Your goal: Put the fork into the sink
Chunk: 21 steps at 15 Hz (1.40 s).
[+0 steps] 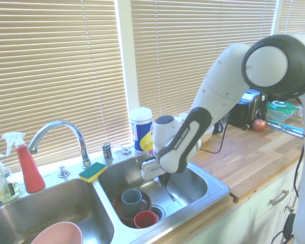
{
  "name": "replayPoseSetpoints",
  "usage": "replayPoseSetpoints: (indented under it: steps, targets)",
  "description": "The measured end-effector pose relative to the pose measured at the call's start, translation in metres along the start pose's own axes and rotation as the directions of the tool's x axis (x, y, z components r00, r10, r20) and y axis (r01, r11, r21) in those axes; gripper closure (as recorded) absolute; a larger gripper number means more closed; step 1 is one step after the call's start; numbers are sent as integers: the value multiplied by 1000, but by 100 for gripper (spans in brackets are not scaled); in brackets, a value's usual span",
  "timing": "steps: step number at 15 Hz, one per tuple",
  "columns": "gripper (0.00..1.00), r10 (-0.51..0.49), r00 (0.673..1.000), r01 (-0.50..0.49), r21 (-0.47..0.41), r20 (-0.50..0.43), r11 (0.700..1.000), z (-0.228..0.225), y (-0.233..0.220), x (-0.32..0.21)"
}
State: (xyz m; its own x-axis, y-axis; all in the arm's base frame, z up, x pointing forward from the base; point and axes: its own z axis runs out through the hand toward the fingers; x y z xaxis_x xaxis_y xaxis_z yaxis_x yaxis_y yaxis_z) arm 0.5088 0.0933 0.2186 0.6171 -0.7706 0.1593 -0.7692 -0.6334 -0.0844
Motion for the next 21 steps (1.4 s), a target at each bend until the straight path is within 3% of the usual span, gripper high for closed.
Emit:
replayPoseSetpoints:
  steps: [4,5,16,19,21]
  targets:
    - [100,-2,1000,3,-18,17,1000,46,-1,-12]
    - [0,7,999,-6,-26,32,1000,55,-1,-15]
    - [0,8,1000,-7,-47,16,999,72,1,-10]
    - [0,9,1000,-9,-20,-3,1000,44,-9,-3]
    - [0,18,1000,-18,-22,-18,1000,-3,-16,9]
